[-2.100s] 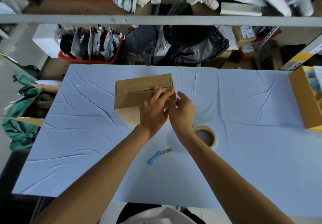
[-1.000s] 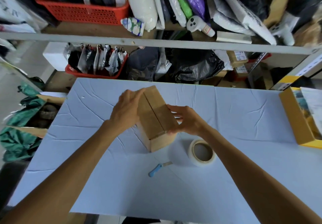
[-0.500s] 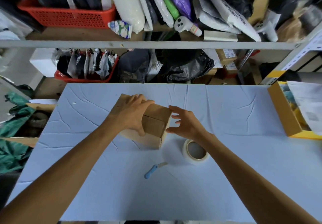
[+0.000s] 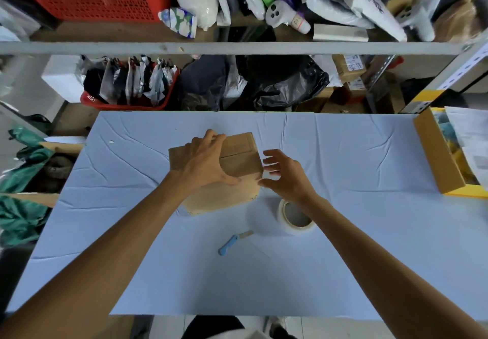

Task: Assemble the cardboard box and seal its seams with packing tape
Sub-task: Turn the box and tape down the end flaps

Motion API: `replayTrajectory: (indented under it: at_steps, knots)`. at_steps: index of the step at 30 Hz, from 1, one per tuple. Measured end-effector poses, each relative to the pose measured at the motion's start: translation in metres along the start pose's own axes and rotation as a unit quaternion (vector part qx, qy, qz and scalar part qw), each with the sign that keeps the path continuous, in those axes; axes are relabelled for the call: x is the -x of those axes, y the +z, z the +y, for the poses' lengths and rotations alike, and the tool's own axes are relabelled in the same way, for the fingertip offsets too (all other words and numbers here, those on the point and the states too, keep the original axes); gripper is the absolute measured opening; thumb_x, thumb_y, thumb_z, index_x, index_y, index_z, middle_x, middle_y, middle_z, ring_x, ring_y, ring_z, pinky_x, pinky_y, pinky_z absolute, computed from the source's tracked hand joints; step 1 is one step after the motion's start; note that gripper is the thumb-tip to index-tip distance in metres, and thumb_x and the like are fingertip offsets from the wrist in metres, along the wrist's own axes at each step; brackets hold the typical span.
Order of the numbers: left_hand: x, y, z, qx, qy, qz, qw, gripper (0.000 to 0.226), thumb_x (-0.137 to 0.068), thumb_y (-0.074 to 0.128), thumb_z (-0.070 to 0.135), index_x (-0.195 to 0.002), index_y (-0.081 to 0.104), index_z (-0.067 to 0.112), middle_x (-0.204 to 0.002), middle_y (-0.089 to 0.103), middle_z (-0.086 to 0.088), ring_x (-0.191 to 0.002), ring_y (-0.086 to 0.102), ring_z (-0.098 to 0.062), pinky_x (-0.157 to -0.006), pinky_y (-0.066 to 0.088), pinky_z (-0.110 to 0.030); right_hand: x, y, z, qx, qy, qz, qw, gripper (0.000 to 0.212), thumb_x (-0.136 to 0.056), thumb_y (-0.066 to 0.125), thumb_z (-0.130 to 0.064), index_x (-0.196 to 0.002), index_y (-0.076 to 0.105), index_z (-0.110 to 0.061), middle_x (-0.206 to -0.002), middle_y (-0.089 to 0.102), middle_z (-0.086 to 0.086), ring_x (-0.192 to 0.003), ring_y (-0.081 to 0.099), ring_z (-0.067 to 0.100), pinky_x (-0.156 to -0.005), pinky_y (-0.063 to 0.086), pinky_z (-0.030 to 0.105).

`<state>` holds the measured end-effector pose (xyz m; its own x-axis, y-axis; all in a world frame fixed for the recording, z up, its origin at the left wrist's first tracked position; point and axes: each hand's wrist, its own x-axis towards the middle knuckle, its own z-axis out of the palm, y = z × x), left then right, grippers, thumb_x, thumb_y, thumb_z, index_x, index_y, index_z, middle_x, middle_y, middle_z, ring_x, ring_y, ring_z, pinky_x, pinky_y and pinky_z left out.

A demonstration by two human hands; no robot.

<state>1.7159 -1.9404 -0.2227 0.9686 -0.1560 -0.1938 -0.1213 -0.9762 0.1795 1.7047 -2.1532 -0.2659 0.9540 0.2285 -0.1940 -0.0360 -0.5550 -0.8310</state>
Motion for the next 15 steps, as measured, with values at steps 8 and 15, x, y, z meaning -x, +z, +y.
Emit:
replayTrajectory:
  at_steps: [8,15]
  knots:
    - [0.006,0.016,0.012,0.105,0.024,-0.003,0.994,0.119,-0.056,0.083,0.053,-0.149,0.018,0.019,-0.145,0.021,-0.011,-0.135,0.023,-0.027,-0.113,0.017,-0.042,0.058,-0.005,0.094,0.324,0.092,-0.192,0.922,0.054,-0.064,0.079,-0.036,-0.11,0.059,-0.016,-0.113,0.063,0.002,-0.102,0.06,0.025,-0.08,0.051,0.031]
    - [0.008,0.015,0.022,0.128,0.016,0.005,0.992,0.113,-0.061,0.081,0.052,-0.149,0.019,0.016,-0.149,0.015,-0.012,-0.143,0.01,-0.033,-0.118,0.015,-0.047,0.068,-0.001,0.101,0.389,0.012,-0.09,0.917,0.038,-0.086,0.064,-0.02,-0.123,0.06,-0.014,-0.128,0.058,0.01,-0.11,0.058,0.032,-0.08,0.048,0.034]
